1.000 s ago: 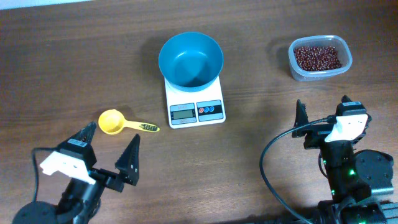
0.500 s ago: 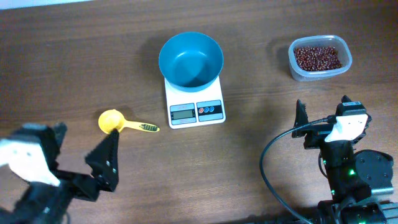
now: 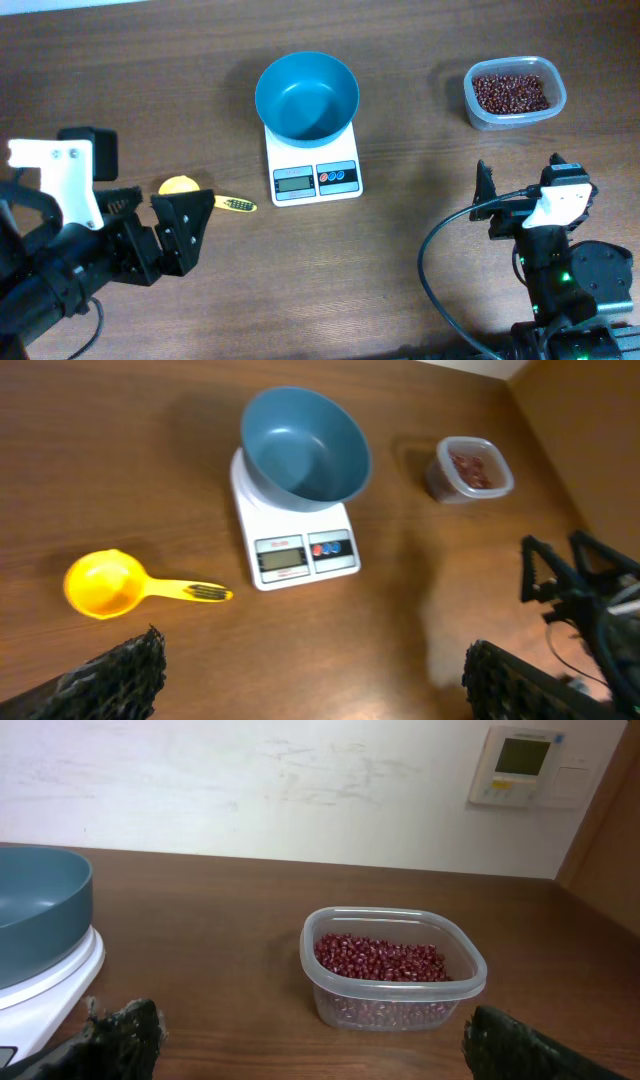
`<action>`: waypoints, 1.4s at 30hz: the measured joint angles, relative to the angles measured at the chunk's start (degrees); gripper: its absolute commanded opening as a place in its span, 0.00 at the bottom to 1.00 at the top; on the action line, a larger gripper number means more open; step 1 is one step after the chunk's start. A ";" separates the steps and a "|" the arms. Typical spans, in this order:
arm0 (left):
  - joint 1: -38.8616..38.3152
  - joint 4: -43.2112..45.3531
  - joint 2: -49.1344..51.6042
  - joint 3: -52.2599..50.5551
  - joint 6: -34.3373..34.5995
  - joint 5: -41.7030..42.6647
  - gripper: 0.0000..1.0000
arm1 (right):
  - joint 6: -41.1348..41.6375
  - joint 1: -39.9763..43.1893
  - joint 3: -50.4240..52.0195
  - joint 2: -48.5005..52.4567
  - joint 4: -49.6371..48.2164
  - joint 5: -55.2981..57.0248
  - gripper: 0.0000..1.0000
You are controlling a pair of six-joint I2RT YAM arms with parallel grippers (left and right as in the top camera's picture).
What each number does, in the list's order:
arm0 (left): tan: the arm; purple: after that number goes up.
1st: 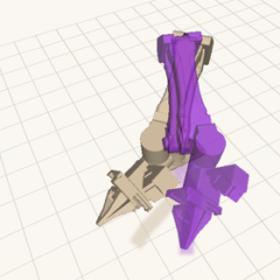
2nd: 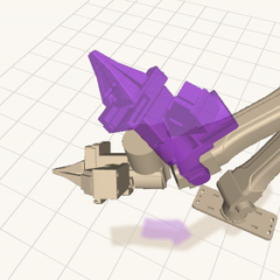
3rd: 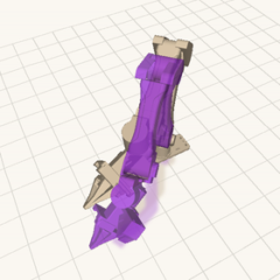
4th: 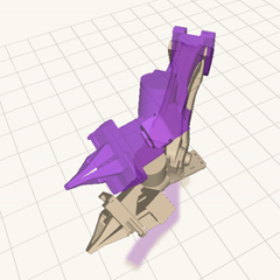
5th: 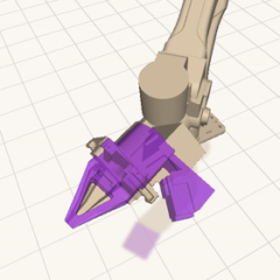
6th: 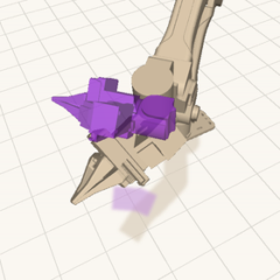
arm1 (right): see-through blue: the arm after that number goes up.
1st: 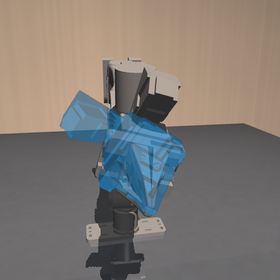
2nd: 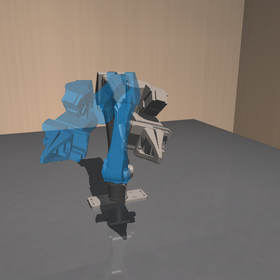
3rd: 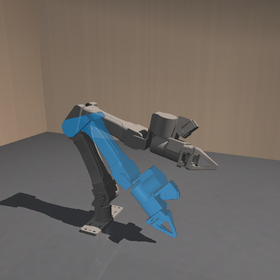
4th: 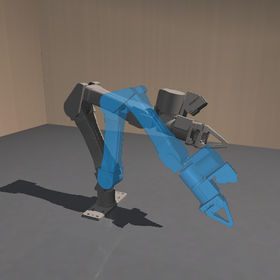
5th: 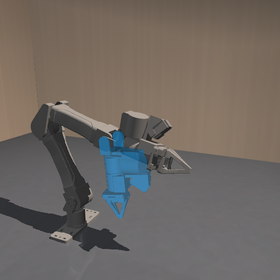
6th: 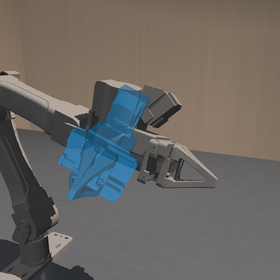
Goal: Scoop item into bowl and weigh 50g on scale
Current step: 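Move the left gripper toward the yellow scoop's cup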
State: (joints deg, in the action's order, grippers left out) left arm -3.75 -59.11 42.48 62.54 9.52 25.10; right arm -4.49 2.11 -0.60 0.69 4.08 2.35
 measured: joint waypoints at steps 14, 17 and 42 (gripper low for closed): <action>0.00 0.63 1.25 0.00 0.00 7.91 0.99 | -0.02 0.00 0.00 0.00 0.00 0.00 0.99; 0.00 0.52 1.25 0.00 0.74 6.97 0.99 | 0.00 0.00 0.00 0.00 0.00 0.00 0.99; 0.00 -5.64 10.69 0.00 24.15 -12.87 0.99 | 0.00 0.00 0.00 0.00 0.00 0.00 0.99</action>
State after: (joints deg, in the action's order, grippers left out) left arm -3.75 -64.75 53.17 62.54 33.67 12.23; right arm -4.49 2.11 -0.60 0.69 4.08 2.35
